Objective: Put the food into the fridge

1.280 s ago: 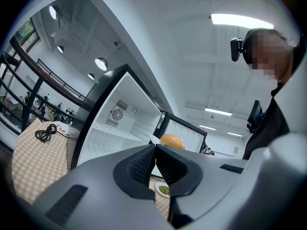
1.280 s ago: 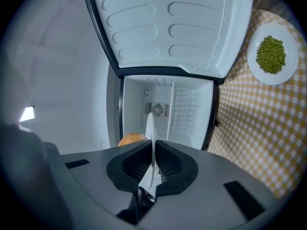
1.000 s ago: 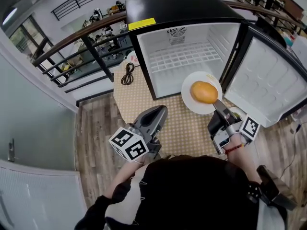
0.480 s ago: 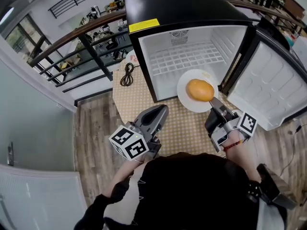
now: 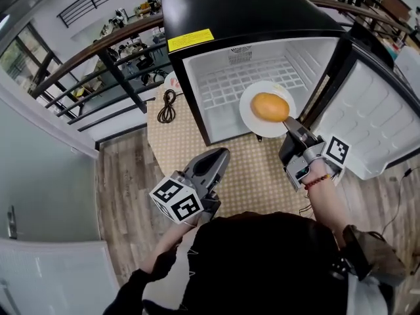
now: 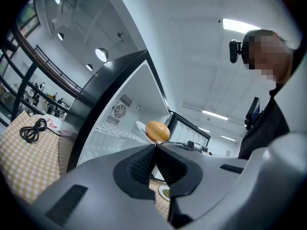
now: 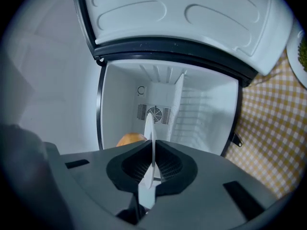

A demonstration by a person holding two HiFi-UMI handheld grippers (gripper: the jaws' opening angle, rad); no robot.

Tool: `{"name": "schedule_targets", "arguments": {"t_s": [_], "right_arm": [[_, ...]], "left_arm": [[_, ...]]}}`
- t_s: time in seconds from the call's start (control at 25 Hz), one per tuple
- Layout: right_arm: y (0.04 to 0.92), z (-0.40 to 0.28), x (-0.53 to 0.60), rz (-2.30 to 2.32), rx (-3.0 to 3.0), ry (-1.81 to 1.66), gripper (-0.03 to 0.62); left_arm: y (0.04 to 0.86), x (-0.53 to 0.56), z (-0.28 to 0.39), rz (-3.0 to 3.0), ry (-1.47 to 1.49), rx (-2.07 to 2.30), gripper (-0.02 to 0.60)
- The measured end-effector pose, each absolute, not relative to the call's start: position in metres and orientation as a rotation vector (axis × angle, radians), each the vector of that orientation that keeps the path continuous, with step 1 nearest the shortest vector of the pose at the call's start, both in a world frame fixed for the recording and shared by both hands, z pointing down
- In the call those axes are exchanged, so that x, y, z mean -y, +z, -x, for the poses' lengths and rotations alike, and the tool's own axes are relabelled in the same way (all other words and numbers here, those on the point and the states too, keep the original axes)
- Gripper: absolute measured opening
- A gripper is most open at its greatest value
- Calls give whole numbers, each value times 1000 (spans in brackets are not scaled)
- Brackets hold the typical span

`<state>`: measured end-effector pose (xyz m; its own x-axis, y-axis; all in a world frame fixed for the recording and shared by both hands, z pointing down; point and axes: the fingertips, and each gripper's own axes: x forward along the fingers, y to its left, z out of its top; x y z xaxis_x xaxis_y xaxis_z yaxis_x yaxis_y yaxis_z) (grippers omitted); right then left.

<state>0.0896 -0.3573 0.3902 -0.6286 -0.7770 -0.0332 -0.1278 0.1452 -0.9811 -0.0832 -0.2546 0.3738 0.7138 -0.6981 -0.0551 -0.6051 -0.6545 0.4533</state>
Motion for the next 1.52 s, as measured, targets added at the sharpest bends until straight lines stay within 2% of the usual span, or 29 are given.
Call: {"name": "schedule_targets", "arguments": {"t_s": [0.32, 0.84, 1.52], "right_arm": [[384, -103, 397, 918, -1814, -1475, 23], [390, -77, 466, 1084, -1957, -1406, 23], [402, -58, 497, 1101, -2082, -1503, 23]], "left_arm": [[384, 269, 87, -2500, -301, 985, 12], [397, 294, 84, -2490, -273, 962, 12], [417, 318, 73, -2497, -202, 902, 12]]}}
